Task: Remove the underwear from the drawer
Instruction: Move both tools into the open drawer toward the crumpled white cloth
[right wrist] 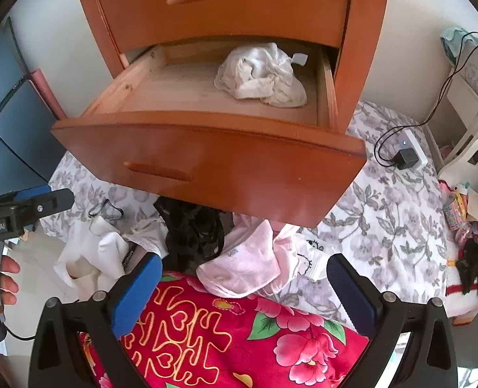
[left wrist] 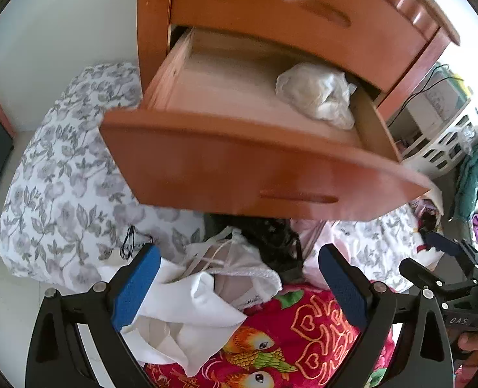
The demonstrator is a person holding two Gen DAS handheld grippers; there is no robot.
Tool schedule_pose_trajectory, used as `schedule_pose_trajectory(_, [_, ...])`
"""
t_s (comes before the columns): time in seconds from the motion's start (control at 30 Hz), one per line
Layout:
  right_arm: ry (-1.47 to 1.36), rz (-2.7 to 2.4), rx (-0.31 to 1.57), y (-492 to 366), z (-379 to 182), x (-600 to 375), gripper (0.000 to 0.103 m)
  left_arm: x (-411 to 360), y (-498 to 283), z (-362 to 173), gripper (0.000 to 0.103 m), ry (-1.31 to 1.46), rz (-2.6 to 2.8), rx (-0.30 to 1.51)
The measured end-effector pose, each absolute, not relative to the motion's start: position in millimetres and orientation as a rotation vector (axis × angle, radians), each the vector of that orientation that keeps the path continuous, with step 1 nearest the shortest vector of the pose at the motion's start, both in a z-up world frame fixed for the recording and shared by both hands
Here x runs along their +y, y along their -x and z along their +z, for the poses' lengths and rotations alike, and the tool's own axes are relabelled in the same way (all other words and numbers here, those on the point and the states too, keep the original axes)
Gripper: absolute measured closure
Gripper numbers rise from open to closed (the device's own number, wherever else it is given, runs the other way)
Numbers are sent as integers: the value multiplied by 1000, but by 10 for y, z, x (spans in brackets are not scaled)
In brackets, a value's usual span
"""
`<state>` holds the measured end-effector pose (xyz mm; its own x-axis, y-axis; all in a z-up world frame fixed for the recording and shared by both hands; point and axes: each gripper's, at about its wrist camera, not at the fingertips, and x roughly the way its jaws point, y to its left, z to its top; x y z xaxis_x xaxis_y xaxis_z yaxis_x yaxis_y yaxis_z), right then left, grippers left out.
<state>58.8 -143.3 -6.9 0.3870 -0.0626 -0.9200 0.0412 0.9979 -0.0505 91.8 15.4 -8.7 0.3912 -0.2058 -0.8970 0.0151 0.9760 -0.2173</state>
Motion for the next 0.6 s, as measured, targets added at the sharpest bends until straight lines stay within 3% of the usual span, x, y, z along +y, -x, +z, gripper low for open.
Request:
schedule_pose_trajectory(0.37, [-13,-30,971,-749,709,-1455,0,168,-1105,761,5,156,-215,877])
schedule_pose_trajectory(0.6, [-24,-57,923,-1103,954,-1556,0,166,-1455,939,5,155,-249,860])
